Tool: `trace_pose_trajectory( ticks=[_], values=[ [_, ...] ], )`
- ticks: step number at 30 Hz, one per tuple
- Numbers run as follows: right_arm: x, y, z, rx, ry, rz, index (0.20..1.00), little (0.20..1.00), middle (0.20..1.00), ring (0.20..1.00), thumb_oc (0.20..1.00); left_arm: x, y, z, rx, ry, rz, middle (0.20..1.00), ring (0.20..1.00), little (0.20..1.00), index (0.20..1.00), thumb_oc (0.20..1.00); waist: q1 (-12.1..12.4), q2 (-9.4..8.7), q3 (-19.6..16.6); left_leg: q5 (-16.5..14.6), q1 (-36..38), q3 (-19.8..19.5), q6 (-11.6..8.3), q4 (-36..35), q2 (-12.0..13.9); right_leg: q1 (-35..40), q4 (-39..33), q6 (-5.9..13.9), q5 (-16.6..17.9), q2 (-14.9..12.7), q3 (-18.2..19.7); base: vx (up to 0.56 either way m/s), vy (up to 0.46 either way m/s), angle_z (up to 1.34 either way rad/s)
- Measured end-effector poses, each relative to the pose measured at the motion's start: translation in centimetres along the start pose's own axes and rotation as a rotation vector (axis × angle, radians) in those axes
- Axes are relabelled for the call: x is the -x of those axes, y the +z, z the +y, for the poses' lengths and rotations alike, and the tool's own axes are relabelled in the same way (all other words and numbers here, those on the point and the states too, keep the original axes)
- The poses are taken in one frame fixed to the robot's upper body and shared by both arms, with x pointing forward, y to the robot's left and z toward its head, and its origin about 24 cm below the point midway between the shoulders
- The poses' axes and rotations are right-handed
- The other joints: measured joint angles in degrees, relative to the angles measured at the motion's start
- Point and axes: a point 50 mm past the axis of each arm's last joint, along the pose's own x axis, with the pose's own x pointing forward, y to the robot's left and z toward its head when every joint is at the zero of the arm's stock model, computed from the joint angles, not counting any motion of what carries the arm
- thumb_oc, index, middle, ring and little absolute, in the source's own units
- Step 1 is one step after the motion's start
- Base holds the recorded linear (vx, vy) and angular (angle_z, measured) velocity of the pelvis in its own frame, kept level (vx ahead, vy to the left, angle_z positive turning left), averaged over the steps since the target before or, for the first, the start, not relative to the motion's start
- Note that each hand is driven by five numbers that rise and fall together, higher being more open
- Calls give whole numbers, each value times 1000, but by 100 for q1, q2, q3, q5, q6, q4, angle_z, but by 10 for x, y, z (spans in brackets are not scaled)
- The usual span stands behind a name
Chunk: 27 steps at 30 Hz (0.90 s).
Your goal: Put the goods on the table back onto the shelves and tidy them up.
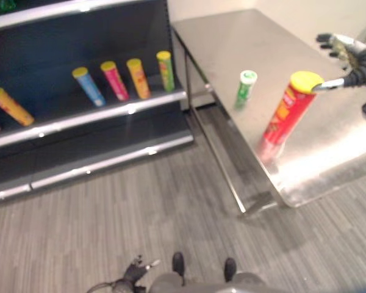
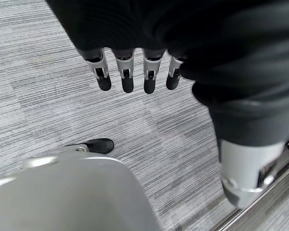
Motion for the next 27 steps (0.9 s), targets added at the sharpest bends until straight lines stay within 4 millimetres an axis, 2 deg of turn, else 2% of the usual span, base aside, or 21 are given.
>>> trace_pose_trajectory(
  ticks=[4, 12, 21, 27],
  values=[
    [-7, 4, 8, 98, 56, 4, 1000, 1000, 1000, 1000, 1000, 0, -1, 0, 0, 4, 2, 1000, 1000, 1000, 1000, 1000, 28, -20, -16, 5, -5, -16, -6, 0, 3, 4, 0, 0, 0, 4, -24, 2, 1, 1],
    [-9, -5, 11, 221, 85, 62, 1000, 1000, 1000, 1000, 1000, 1, -6, 2, -2, 14, 28, 1000, 1000, 1000, 1000, 1000, 112, -55, -67, 13, -26, -70, -14, 0, -2, 9, 0, -1, 0, 2, -80, 2, 2, 2],
    [-4, -25, 2, 248, 33, 170, 1000, 1000, 1000, 1000, 1000, 1, -10, 3, -2, 28, 38, 1000, 1000, 1000, 1000, 1000, 126, -94, -150, 46, -98, -137, -2, 0, -6, -29, 0, -4, 2, 5, -112, -1, 1, 4],
    [-7, -37, 6, 227, 28, 224, 1000, 1000, 1000, 1000, 1000, 2, -10, 4, -3, 30, 40, 1000, 1000, 1000, 1000, 1000, 127, -101, -195, 49, -95, -137, -5, 0, -4, -28, 0, -5, 3, 8, -110, 0, 0, 0]
  ],
)
